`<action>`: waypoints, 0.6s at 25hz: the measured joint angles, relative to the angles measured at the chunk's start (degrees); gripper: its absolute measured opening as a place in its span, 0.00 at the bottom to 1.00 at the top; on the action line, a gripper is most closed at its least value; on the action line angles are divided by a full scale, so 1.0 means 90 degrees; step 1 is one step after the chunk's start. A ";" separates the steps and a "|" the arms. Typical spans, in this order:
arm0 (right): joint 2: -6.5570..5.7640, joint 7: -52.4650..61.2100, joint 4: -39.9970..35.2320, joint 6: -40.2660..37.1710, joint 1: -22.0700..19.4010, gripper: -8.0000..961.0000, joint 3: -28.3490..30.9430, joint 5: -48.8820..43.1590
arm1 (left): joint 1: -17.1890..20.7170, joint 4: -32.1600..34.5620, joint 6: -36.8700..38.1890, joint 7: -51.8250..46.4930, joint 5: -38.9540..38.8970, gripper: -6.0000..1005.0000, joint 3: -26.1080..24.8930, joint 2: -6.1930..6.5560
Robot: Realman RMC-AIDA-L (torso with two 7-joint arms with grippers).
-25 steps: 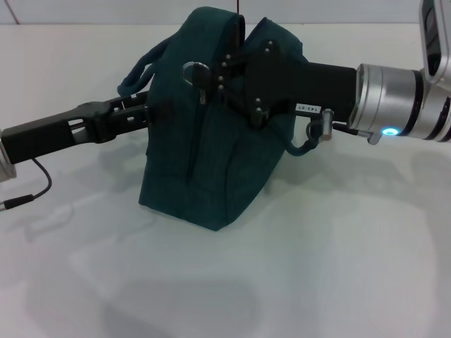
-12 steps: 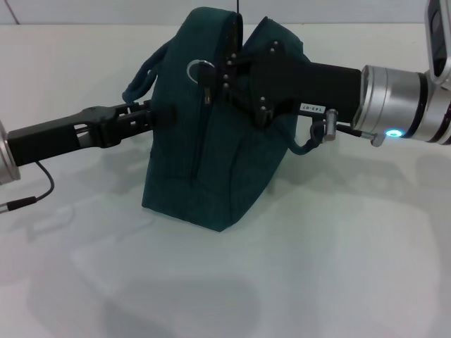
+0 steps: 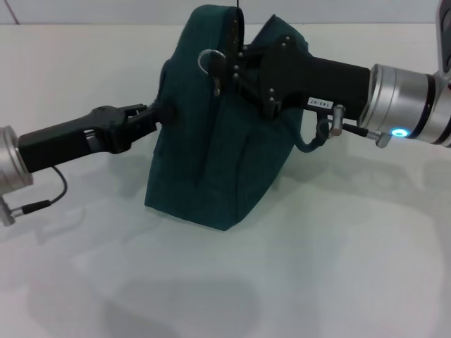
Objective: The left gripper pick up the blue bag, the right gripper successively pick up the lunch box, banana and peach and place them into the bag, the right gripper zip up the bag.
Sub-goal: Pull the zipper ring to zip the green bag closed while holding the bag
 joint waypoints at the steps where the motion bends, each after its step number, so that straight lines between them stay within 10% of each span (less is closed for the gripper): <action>1: 0.0000 0.0007 0.0002 0.0001 -0.0008 0.03 0.0000 0.0000 | -0.0012 -0.0033 0.0005 0.0061 -0.0003 0.15 0.0000 -0.0001; 15: 0.0001 0.0921 0.0014 0.0073 -0.0182 0.03 0.0020 0.0698 | 0.0028 -0.0088 0.0050 0.0442 -0.0023 0.06 0.0067 -0.0018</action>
